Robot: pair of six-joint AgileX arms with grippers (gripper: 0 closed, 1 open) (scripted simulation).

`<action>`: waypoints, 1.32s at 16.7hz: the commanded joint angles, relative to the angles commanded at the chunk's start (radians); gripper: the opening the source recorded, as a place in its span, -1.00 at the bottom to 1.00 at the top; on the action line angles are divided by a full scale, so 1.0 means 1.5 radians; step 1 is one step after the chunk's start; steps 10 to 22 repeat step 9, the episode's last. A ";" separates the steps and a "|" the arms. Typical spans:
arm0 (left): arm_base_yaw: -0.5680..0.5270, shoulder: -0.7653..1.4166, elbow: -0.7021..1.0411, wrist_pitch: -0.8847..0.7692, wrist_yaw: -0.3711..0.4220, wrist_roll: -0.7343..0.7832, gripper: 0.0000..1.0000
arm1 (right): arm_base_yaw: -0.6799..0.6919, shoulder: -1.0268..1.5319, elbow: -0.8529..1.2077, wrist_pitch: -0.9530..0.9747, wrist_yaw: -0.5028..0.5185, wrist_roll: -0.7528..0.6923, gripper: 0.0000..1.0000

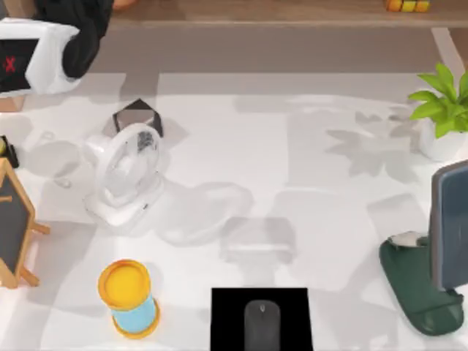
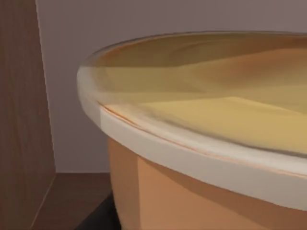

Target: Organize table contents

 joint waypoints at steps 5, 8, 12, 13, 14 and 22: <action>0.000 0.000 0.000 0.000 0.000 0.000 1.00 | 0.000 0.000 0.000 0.000 0.000 0.000 1.00; 0.000 0.000 0.000 0.000 0.000 0.000 1.00 | 0.000 0.000 0.000 0.000 0.000 0.000 1.00; 0.000 0.000 0.000 0.000 0.000 0.000 1.00 | 0.000 0.000 0.000 0.000 0.000 0.000 1.00; 0.000 0.000 0.000 0.000 0.000 0.000 1.00 | 0.000 0.000 0.000 0.000 0.000 0.000 1.00; 0.000 0.000 0.000 0.000 0.000 0.000 1.00 | 0.000 0.000 0.000 0.000 0.000 0.000 1.00; 0.000 0.000 0.000 0.000 0.000 0.000 1.00 | 0.000 0.000 0.000 0.000 0.000 0.000 1.00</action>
